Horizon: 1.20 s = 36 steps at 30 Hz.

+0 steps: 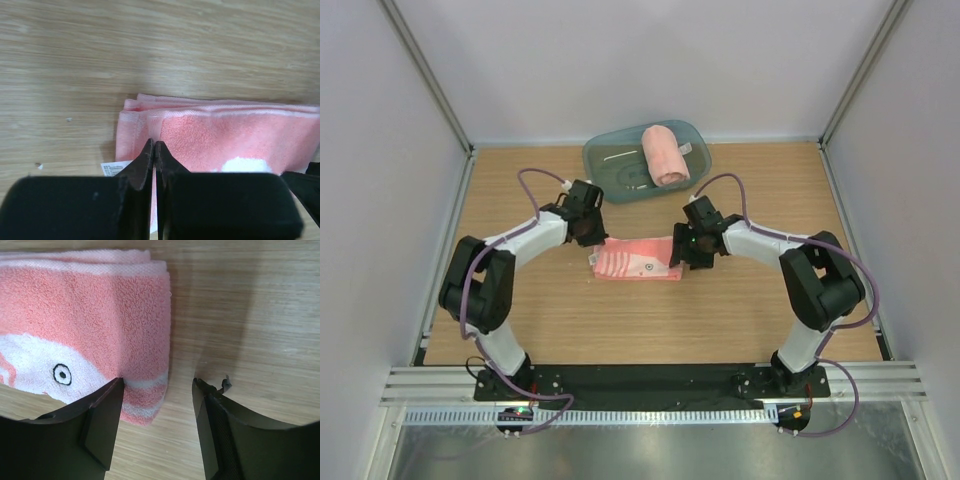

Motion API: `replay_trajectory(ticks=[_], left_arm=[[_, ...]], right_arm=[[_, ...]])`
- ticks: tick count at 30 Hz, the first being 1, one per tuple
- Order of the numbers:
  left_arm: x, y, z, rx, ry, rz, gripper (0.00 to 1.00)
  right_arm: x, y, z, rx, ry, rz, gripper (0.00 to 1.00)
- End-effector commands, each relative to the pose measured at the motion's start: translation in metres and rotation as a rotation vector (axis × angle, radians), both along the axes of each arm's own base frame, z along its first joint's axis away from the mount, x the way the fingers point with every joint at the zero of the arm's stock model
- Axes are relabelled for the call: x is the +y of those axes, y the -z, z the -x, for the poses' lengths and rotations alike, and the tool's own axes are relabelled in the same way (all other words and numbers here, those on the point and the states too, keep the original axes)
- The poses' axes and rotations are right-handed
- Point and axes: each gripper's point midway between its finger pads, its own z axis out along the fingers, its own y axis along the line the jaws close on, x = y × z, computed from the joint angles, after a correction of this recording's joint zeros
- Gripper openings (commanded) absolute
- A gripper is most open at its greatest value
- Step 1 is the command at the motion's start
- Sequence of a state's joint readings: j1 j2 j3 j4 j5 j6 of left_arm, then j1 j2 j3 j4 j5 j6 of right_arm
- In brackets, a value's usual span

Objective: Roll the towels
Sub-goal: Fold the towel

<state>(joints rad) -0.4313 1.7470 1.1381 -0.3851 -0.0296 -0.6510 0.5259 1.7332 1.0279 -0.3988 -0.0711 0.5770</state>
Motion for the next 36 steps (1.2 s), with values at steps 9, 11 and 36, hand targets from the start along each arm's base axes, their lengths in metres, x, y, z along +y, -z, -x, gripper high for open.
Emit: replay_trajectory(ticks=[9,11,36], left_arm=[[0.034,-0.023,-0.003,-0.123,-0.128,-0.098,0.08],[0.032,-0.018,0.000,-0.105,-0.110,-0.095,0.18],[0.051,-0.099,0.076,-0.204,-0.072,-0.003,0.36]], right_arm=[[-0.001,-0.007,-0.003,-0.027,-0.003,-0.002,0.63],[-0.001,-0.024,-0.010,-0.065,-0.002,0.004,0.63],[0.004,-0.002,-0.035,0.001,0.013,0.028,0.29]])
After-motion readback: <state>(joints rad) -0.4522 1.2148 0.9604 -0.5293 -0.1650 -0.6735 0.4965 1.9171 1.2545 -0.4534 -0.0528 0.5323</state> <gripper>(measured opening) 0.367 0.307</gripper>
